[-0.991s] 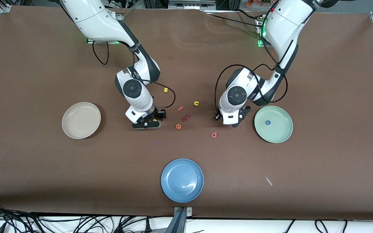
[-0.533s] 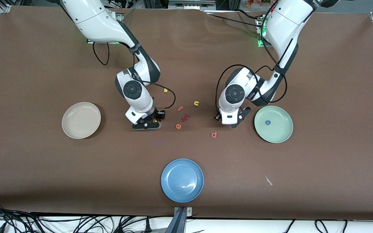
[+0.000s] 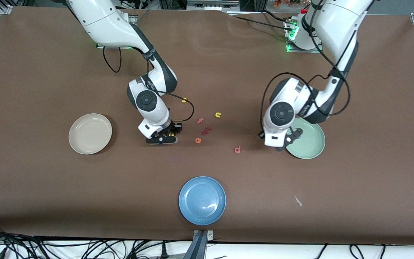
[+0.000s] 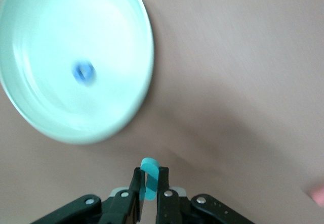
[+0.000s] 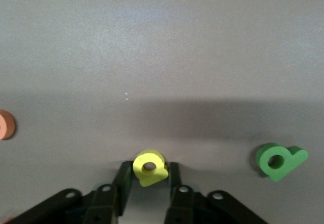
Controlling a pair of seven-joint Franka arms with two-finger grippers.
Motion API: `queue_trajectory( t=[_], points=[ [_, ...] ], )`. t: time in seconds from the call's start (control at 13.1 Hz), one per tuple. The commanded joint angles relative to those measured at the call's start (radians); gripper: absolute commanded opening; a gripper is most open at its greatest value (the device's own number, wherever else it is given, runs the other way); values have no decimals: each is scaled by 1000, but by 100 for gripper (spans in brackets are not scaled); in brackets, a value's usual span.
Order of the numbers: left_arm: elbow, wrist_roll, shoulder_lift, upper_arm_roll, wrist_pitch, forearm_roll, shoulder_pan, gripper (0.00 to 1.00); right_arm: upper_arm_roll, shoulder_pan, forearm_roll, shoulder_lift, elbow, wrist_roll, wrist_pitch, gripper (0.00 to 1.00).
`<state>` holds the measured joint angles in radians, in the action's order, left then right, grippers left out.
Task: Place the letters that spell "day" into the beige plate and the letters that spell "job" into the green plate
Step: 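Drop the cyan r on the green plate while the right gripper lifts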
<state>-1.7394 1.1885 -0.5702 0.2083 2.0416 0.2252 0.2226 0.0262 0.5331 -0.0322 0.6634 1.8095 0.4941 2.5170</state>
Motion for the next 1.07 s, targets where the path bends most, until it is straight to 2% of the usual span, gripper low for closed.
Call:
queue_trajectory(
  t=[0.0,0.23,0.46,0.53,0.61,0.76,0.99],
  points=[
    [-15,-47,9,8,-20,124,-40,0,1,1,-11,16,-21,-8,-15,28],
    [-12,-116,-14,10,-8,144,-92,0,1,1,-11,16,-22,-8,-17,20],
    [-17,-151,-37,13,26,144,-134,1,0,-2,-12,10,-58,-8,-79,13],
    [-15,-170,-40,13,26,131,-137,35,0,-7,-12,8,-68,-8,-96,13],
    [-15,-174,-40,14,22,128,-134,99,0,-12,-12,7,-78,-8,-115,12],
    [-3,-162,-31,23,19,128,-120,100,-3,-19,-12,-8,-97,-9,-165,12],
    [3,-162,-10,74,12,128,-120,100,-26,-27,-12,-57,-96,-22,-223,11]
  ],
)
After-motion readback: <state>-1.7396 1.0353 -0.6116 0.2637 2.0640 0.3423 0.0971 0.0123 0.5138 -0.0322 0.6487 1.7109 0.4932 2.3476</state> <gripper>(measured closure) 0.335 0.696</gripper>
